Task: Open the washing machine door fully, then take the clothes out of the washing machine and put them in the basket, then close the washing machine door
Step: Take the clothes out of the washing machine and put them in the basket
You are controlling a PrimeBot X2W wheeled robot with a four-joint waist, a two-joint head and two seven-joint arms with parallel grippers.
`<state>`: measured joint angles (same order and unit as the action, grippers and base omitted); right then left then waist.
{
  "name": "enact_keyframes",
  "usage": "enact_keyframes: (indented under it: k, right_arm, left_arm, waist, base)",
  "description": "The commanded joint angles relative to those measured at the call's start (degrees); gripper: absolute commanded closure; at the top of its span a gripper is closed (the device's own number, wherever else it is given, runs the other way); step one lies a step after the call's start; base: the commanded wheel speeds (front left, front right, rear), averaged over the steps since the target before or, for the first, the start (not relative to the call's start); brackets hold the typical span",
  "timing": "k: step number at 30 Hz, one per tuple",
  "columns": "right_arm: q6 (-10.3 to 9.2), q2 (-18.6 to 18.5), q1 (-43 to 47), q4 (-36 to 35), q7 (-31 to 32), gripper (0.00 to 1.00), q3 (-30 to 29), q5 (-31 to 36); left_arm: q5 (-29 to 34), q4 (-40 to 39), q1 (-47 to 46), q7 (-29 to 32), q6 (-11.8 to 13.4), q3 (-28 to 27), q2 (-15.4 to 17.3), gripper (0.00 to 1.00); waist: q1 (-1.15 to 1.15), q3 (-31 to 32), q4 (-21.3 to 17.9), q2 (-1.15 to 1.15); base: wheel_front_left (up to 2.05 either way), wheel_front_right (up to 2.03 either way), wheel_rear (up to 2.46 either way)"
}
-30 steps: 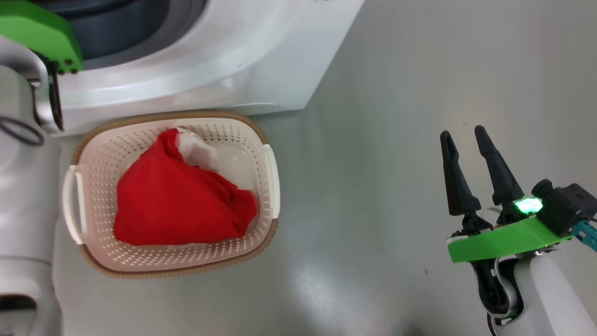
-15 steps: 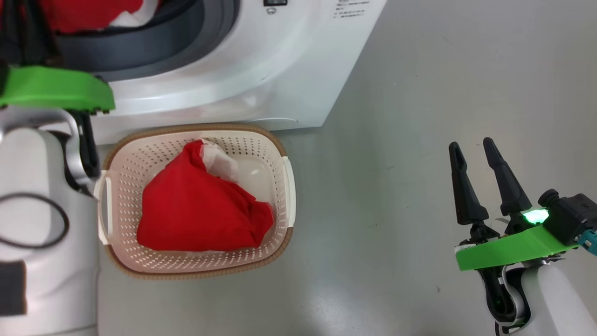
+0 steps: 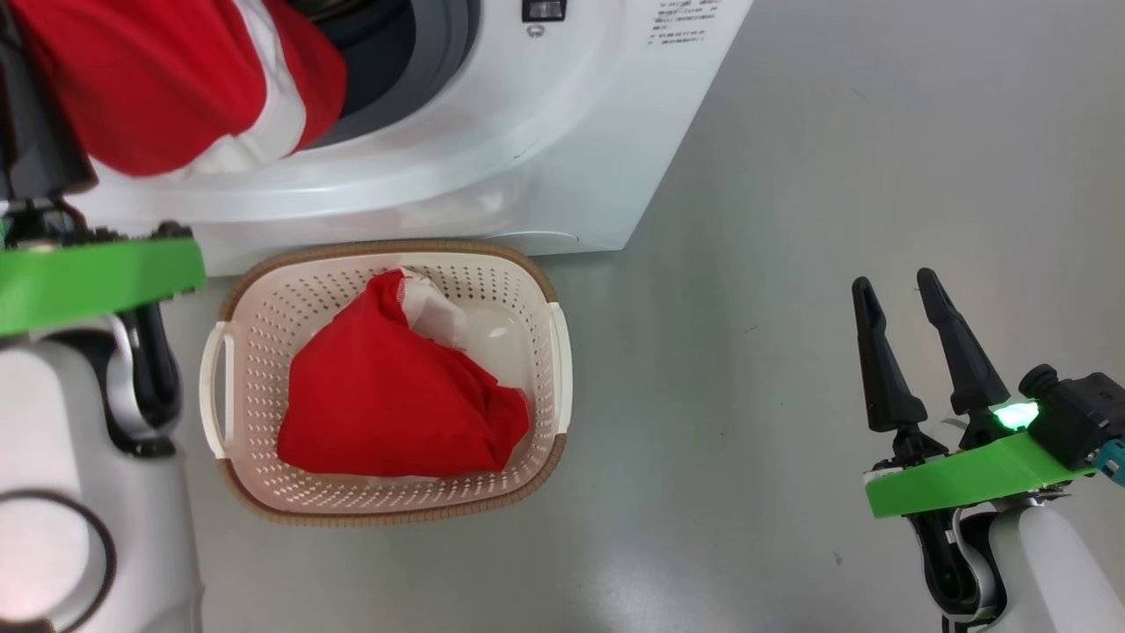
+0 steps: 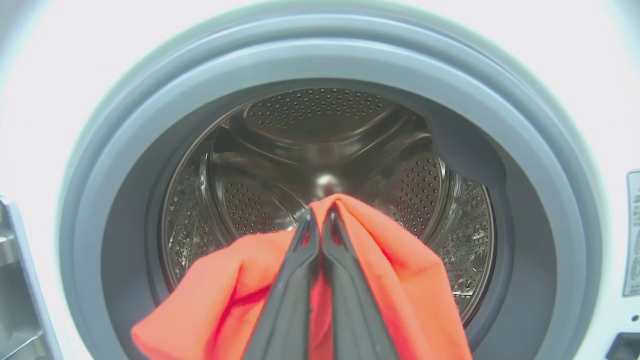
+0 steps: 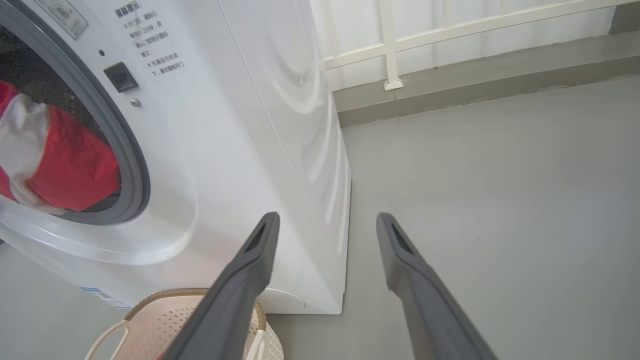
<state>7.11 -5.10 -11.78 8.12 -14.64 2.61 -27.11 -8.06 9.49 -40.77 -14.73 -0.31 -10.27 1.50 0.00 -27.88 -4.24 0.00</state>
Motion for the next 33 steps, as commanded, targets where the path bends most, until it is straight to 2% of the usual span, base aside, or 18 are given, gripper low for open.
enact_keyframes:
  k: [1,4,9,15,23,27,33]
  right_arm:
    - [0.37,-0.6,1.5,-1.2,-0.4,0.00,1.2,0.3]
    - [0.37,-0.6,1.6,-1.3,-0.4,0.00,1.4,0.3]
    - [0.37,-0.6,1.7,-1.2,-0.4,0.00,1.7,0.2]
    - [0.37,-0.6,1.5,-1.3,-0.4,0.00,1.9,0.1]
    - [0.37,-0.4,0.3,-2.0,-0.4,0.00,1.9,0.1]
    - [0.37,-0.3,-0.7,-2.0,-0.4,0.00,2.1,0.0]
    - [0.37,0.2,-2.1,-2.1,-0.4,0.00,2.3,-0.1]
  left_arm:
    - [0.2,-2.6,1.9,-0.3,-0.6,-1.5,1.5,1.00]
    - [-0.5,-5.7,4.1,-0.3,-0.8,-1.2,1.4,1.00]
    - [-2.3,-9.0,8.7,-0.3,0.4,1.1,1.4,1.00]
    - [-4.4,-8.5,14.3,-0.3,2.3,4.8,1.4,1.00]
    - [-6.5,-2.1,16.1,-0.3,3.7,7.6,1.4,1.00]
    - [-6.8,2.9,14.9,-0.3,3.2,7.7,1.4,1.00]
    - [-3.9,13.0,12.7,-0.3,2.4,8.1,1.4,1.00]
  waist:
    - [0.00,0.1,0.1,0.00]
    - [0.00,0.2,0.1,0.00]
    - [0.00,0.2,0.0,0.00]
    - [0.00,-0.4,0.0,0.00]
    - [0.00,-4.0,0.0,0.00]
    - [0.00,-6.0,-0.5,0.00]
    - [0.00,-8.5,-1.5,0.00]
  base:
    - [0.00,0.00,0.00]
    - [0.00,0.00,0.00]
    - [0.00,0.00,0.00]
    - [0.00,0.00,0.00]
    - [0.00,0.00,0.00]
    - [0.00,0.00,0.00]
    - [0.00,0.00,0.00]
